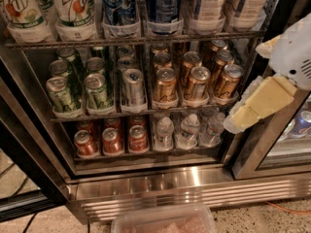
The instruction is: Pick pepsi can from top shelf of fridge
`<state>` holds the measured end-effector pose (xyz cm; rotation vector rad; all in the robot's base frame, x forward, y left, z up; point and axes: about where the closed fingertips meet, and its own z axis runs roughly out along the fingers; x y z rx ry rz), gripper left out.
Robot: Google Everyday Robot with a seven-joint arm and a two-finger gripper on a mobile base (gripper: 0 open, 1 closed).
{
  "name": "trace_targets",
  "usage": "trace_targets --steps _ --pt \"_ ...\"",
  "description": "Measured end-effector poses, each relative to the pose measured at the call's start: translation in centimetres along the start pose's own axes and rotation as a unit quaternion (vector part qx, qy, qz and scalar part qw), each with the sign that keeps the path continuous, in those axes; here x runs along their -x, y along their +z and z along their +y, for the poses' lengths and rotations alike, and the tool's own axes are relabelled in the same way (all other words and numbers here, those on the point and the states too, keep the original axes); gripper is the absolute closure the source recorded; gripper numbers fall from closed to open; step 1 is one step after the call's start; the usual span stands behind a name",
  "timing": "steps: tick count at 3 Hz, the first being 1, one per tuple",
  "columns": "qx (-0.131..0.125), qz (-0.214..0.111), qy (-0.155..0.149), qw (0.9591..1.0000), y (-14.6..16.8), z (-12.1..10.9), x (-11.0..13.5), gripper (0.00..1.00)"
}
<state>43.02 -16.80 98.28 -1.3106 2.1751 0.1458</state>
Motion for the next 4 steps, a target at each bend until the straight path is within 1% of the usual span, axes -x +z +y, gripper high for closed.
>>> trace_targets --steps 1,2,3,4 --pt "0.0 0.0 0.0 1.0 0.0 0.0 0.0 0.0" --pt "-0.016 -0.034 0.009 0.9993 0.5 0.5 0.9 0.0" --pt "-0.038 -0.105 0.009 0.9937 1.1 3.0 3.3 0.0" --pt "-0.076 -0.172 0.011 0.9821 1.3 3.7 5.3 0.0"
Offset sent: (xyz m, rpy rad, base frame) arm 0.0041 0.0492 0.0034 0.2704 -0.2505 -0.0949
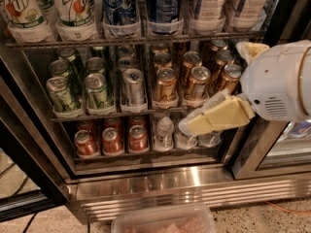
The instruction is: Pick pepsi can from top shelf of fridge
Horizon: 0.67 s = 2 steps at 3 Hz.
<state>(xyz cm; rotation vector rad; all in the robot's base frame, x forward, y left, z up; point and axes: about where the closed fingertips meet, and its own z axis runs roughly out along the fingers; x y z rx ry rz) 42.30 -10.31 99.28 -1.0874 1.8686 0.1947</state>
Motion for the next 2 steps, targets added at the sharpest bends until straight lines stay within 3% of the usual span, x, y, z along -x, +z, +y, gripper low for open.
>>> trace_targets --steps 1,2 --pt "-0.044 -0.068 0.016 0.9966 0.8 -1.0 2.7 0.0" --pt "-0.056 -0.133 0.064 0.9874 1.4 -2.1 5.7 0.0"
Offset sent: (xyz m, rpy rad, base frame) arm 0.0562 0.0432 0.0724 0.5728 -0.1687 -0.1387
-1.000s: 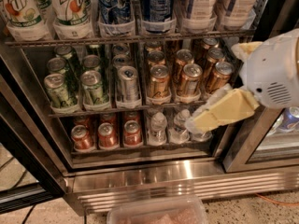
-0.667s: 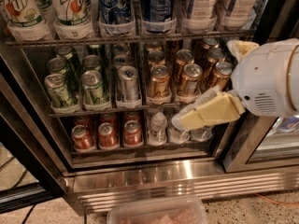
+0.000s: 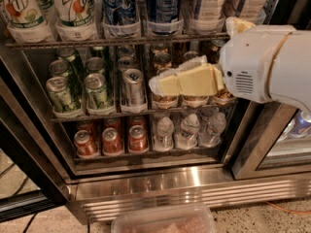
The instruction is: Pick pepsi can from top shelf of fridge
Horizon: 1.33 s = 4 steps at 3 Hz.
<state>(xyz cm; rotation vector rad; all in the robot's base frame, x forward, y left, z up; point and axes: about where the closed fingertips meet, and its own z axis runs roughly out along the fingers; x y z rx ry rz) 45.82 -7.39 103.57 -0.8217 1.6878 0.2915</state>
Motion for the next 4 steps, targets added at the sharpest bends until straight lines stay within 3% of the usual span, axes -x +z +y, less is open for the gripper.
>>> trace_targets --steps 1,2,4 --pt "-0.029 -0.049 0.077 0.9954 0.0 -1.1 2.1 0.0" --pt "-0.027 -0.069 0.103 0.9919 -0.2 -0.9 3.4 0.0" --pt "-0.035 -0.076 0.093 0.9921 0.2 -0.4 3.8 0.0"
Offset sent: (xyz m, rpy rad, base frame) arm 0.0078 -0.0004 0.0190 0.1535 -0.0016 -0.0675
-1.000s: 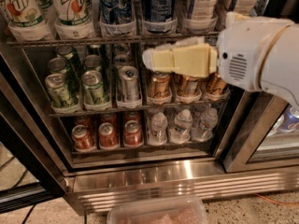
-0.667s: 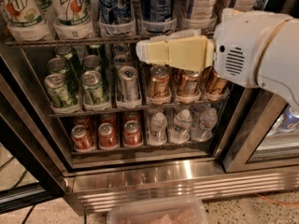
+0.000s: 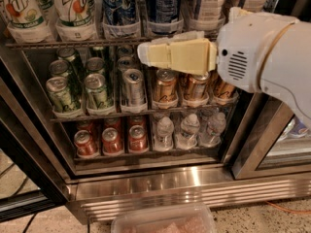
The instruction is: Pick pepsi can from top shelf of fridge
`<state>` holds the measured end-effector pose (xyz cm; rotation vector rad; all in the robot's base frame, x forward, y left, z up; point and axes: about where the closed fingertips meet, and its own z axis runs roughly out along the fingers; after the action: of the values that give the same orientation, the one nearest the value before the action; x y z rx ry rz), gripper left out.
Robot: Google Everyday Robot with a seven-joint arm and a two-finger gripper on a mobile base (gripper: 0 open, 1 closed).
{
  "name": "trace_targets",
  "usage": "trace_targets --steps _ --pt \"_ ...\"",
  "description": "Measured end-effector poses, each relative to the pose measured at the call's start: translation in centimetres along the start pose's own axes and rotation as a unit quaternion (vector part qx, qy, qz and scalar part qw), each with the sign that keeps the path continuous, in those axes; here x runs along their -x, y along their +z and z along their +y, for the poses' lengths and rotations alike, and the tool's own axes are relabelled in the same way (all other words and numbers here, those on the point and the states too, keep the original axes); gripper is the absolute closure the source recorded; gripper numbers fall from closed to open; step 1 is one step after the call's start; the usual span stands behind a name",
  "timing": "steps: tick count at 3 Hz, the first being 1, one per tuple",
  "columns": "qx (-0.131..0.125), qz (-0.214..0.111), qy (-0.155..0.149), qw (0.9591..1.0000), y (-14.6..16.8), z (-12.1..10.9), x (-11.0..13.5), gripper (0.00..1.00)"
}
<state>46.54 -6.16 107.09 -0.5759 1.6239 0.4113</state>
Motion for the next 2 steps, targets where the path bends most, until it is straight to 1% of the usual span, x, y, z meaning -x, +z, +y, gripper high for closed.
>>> trace_targets --steps 1,2 --pt "-0.005 -0.024 -0.024 0.9994 1.9 0.1 0.9 0.06" --pt "-0.014 -0.042 -0.058 0.9973 3.4 0.2 1.4 0.2"
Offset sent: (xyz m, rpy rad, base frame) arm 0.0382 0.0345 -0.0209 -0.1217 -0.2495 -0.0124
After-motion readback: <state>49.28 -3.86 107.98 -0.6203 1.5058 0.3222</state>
